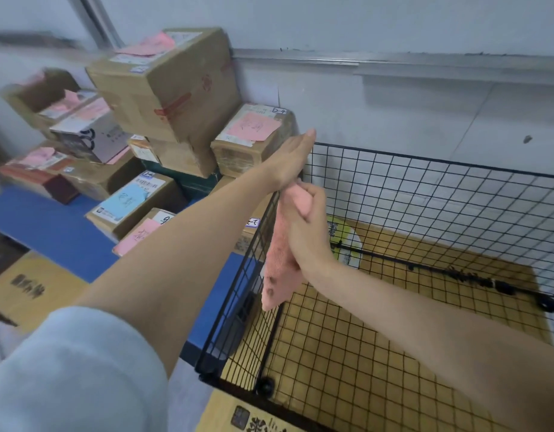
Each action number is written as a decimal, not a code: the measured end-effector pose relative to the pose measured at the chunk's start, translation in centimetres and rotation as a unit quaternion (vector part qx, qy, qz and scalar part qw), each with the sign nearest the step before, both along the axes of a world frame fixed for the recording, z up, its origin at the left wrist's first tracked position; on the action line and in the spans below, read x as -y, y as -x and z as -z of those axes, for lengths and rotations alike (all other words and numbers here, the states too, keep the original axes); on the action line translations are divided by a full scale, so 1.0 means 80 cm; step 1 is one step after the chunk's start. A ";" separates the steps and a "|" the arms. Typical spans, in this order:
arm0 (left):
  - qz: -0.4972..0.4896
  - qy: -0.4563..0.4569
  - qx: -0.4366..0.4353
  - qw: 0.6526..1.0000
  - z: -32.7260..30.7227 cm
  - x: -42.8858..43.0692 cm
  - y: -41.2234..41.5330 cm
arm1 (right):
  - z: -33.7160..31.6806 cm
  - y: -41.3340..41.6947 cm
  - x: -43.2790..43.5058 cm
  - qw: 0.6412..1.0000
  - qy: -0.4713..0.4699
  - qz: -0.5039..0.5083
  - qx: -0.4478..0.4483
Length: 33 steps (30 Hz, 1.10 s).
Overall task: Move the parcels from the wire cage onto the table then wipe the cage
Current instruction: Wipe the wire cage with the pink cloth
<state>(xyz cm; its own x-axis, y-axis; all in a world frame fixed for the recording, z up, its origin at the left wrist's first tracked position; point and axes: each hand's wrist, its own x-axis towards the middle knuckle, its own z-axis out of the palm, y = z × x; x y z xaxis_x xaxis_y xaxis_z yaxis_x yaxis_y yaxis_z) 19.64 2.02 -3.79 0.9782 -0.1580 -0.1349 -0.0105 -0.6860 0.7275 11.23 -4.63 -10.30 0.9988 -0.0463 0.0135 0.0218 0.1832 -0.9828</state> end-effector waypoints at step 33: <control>0.022 -0.017 -0.011 1.000 -0.007 0.000 0.005 | 0.143 0.043 0.003 0.932 0.200 -0.117 -0.278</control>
<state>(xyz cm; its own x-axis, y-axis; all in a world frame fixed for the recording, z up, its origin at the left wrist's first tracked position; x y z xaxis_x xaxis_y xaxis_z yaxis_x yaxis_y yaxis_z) 19.21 2.00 -3.24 0.9673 -0.1953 -0.1620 -0.0255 -0.7101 0.7036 7.79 -4.84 -21.74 0.8382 0.0716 -0.5406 -0.5067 -0.2641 -0.8207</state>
